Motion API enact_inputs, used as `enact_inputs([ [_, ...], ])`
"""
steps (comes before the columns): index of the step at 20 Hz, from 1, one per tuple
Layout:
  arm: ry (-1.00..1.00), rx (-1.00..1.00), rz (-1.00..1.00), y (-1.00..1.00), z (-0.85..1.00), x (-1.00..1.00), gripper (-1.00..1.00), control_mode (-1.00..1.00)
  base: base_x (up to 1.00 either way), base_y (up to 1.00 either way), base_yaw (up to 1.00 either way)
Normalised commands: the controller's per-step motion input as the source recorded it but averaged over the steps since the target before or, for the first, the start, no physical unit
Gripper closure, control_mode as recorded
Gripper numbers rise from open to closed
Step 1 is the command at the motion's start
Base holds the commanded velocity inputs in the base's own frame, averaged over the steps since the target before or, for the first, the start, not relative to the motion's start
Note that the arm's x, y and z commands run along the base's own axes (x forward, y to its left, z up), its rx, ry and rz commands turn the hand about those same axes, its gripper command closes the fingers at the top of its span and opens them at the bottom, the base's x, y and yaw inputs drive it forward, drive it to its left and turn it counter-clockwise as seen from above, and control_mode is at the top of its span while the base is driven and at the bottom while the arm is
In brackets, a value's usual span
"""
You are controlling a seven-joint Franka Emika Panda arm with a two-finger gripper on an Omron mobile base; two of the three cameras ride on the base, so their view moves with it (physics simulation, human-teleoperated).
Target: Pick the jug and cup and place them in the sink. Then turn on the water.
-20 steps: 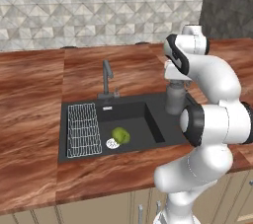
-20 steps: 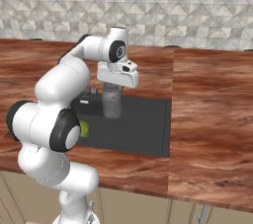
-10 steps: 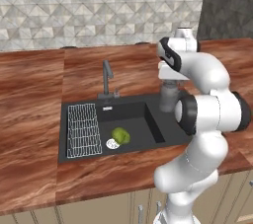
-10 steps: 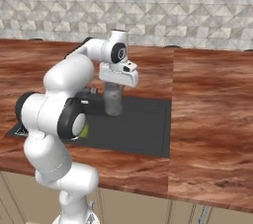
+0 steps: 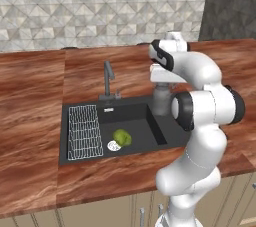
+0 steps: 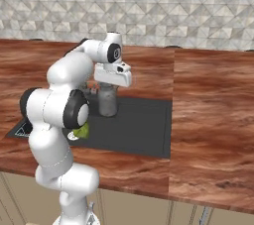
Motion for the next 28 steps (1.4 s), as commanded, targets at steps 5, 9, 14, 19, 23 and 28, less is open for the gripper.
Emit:
enact_inputs([
  [5,0.03,0.0,0.0,0.38,-0.27,0.13,1.0,-1.0,0.0,0.0,0.0],
  [9,0.03,0.0,0.0,0.34,-0.35,0.06,1.0,-1.0,0.0,0.0,0.0],
  [14,0.0,0.0,0.0,0.25,-0.33,0.11,1.0,-1.0,0.0,0.0,0.0],
  [19,0.0,0.0,0.0,0.27,-0.32,0.2,1.0,-1.0,0.0,0.0,0.0],
  [23,0.0,0.0,0.0,0.22,-0.3,0.24,1.0,-1.0,0.0,0.0,0.0],
  [28,-0.02,0.0,0.0,0.02,-0.19,0.29,1.0,-1.0,0.0,0.0,0.0],
])
